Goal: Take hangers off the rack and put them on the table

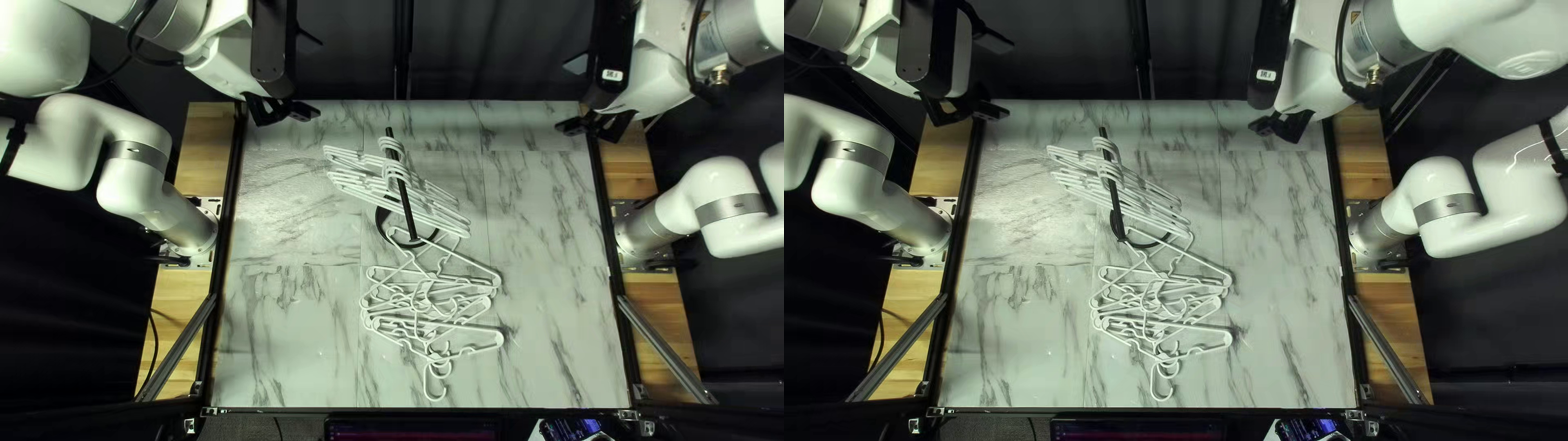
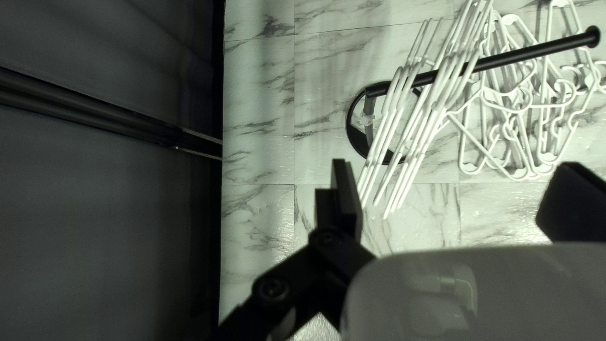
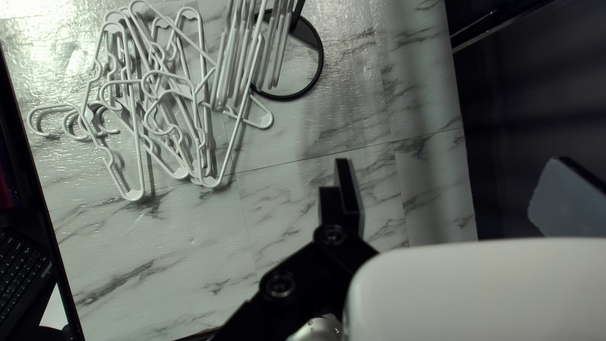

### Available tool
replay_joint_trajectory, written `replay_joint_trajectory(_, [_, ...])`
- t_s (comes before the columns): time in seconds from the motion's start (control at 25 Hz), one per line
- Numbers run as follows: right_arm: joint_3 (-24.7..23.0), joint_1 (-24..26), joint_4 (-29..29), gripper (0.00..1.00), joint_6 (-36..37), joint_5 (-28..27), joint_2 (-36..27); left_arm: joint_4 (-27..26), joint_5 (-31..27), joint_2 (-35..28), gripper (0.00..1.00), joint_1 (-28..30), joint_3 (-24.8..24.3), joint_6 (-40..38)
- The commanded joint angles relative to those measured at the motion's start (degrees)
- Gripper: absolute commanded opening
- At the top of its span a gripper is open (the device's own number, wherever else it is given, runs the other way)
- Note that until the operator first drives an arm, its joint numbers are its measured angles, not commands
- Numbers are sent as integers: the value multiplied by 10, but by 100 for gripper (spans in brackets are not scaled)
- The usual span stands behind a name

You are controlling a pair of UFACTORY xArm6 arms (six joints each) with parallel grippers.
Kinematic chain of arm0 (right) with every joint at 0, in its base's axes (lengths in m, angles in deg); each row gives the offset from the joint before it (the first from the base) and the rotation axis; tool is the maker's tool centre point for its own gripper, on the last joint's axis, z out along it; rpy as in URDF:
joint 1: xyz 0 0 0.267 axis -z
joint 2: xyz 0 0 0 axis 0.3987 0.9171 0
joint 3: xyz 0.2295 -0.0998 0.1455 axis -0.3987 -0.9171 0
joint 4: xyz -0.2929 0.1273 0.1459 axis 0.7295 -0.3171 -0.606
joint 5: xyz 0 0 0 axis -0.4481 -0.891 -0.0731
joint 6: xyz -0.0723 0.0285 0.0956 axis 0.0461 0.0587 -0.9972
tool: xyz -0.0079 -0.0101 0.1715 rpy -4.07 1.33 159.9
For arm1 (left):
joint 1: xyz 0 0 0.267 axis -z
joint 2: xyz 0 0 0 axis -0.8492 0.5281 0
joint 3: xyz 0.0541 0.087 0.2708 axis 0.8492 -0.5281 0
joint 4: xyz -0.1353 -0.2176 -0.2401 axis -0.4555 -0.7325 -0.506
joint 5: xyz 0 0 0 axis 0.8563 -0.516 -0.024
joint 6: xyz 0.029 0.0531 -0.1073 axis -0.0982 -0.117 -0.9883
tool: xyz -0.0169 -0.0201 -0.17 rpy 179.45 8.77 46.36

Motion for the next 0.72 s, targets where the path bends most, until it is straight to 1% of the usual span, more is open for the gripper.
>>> replay_joint_trajectory(0.04, [21,24,-32,100,35,38,16,0,0,0,100,0,0,0])
replay_joint_trajectory(0.12, [18,24,-31,100,23,62,14,0,0,0,100,0,0,0])
replay_joint_trajectory(0.16, [7,27,-33,100,7,81,10,0,0,0,100,0,0,0])
replay_joint_trajectory(0.2, [2,26,-33,100,2,85,9,0,0,0,100,0,0,0])
replay_joint_trajectory(0.72, [2,26,-33,100,2,85,9,0,0,0,100,0,0,0])
